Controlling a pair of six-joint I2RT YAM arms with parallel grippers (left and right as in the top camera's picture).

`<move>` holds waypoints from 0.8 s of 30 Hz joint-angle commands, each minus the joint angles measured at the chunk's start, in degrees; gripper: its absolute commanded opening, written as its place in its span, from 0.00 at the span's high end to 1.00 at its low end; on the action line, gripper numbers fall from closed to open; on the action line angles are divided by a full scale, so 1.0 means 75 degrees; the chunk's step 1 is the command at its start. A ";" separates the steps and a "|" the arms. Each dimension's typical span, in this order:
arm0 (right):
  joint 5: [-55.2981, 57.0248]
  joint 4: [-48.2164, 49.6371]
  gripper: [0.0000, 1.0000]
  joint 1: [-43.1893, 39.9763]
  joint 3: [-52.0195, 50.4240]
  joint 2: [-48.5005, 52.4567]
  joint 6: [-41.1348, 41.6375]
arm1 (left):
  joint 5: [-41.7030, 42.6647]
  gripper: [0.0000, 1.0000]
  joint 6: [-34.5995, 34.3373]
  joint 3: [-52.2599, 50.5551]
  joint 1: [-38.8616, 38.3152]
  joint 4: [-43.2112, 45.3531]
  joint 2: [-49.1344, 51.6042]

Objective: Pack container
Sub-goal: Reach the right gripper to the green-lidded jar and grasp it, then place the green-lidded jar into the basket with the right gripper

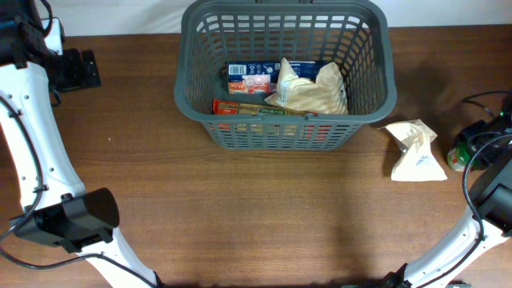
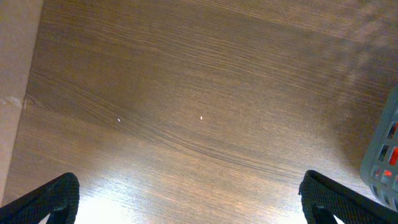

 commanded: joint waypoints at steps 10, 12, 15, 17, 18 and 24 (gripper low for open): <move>-0.1317 -0.0842 0.96 0.0679 0.2419 -0.2815 -0.0472 | 0.0023 0.01 -0.0102 -0.0050 0.0012 -0.0009 0.0067; -0.1670 -0.1003 0.96 0.1533 0.3564 -0.3654 -0.0988 | 0.0023 0.01 -0.0102 -0.0050 0.0012 -0.0009 0.0067; -0.1556 -0.1017 0.96 0.3818 0.4640 -0.4494 -0.1644 | 0.0023 0.01 -0.0102 -0.0050 0.0012 -0.0009 0.0067; -0.0968 -0.0979 0.96 0.5088 0.4686 -0.4602 -0.1714 | 0.0023 0.01 -0.0102 -0.0050 0.0012 -0.0009 0.0067; -0.0530 -0.0985 0.96 0.5750 0.4640 -0.4546 -0.1711 | 0.0023 0.01 -0.0102 -0.0050 0.0012 -0.0009 0.0067; 0.0329 -0.0947 0.96 0.7533 0.3643 -0.3340 -0.1708 | 0.0023 0.01 -0.0102 -0.0050 0.0012 -0.0009 0.0067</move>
